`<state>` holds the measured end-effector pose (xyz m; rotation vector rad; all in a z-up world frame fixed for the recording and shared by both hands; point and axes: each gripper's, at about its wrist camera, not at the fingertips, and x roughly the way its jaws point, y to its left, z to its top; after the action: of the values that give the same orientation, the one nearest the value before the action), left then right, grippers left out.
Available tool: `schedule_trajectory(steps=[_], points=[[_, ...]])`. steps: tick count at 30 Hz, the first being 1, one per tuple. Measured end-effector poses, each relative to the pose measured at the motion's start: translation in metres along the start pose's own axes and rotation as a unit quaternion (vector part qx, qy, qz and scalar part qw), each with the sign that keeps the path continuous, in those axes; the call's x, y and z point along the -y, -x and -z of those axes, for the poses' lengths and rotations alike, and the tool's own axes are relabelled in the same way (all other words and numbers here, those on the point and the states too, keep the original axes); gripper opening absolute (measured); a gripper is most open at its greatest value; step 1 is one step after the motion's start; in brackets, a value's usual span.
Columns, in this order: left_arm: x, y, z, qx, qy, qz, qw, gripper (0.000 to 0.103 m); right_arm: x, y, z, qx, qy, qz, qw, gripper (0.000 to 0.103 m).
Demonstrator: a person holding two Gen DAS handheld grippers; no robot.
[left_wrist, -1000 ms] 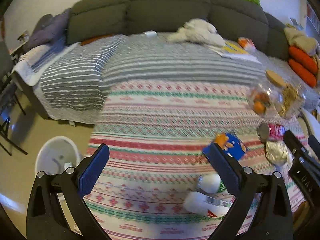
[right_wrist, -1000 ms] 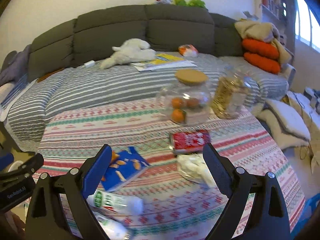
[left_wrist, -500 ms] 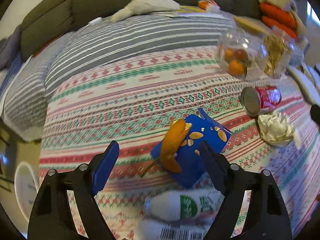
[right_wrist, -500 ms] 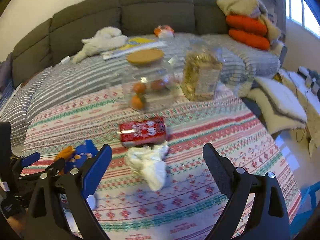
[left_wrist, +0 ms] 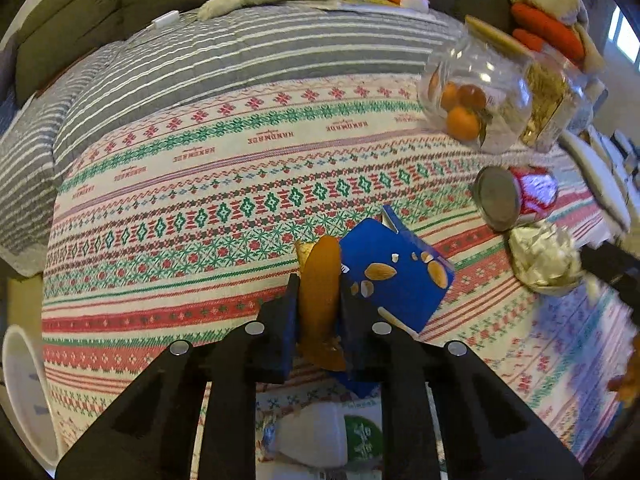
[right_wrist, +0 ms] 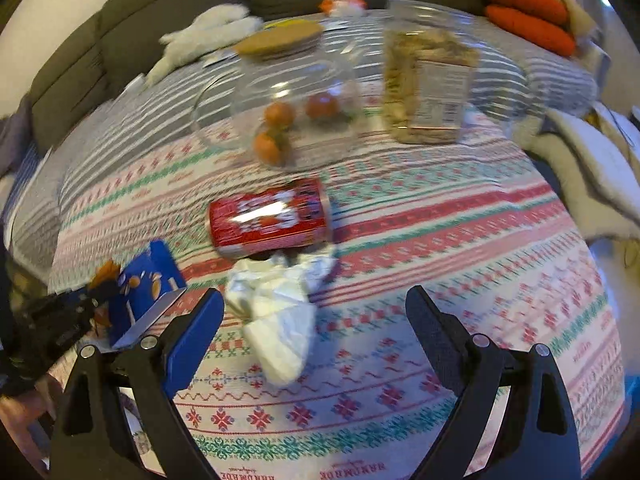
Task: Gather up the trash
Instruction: 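Grasp the orange sausage snack with the left tool while the right tool grasps the crumpled white paper, then lift and carry the snack and paper with both tools toward the white bin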
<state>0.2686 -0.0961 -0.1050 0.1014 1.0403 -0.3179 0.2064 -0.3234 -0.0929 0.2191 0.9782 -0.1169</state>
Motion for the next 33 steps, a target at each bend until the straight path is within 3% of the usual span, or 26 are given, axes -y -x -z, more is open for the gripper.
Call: schedule_trajectory(steps=[6,8,9,13,20,33], points=[[-0.008,0.034,0.0,0.03,0.021,0.024,0.999,0.017,-0.012,-0.019,0.003,-0.005,0.032,0.011,0.999,0.089],[-0.013,0.047,0.0,0.042,0.033,0.029,0.9981,0.017,-0.014,-0.023,0.003,-0.008,0.034,0.009,0.999,0.07],[-0.015,0.053,0.0,0.047,0.036,0.03,0.9978,0.017,-0.014,-0.025,0.003,-0.013,0.034,0.004,0.999,0.053],[-0.019,0.075,0.004,0.066,0.045,0.037,0.9961,0.017,-0.017,-0.023,0.004,-0.008,0.029,-0.002,1.0,0.041],[-0.02,0.107,0.012,0.096,0.045,0.039,0.9936,0.017,-0.017,-0.008,0.003,0.015,0.015,0.001,1.0,0.038],[-0.039,0.15,0.02,0.146,0.058,0.028,0.9872,0.017,-0.056,0.059,-0.012,0.118,0.014,-0.043,0.992,0.038]])
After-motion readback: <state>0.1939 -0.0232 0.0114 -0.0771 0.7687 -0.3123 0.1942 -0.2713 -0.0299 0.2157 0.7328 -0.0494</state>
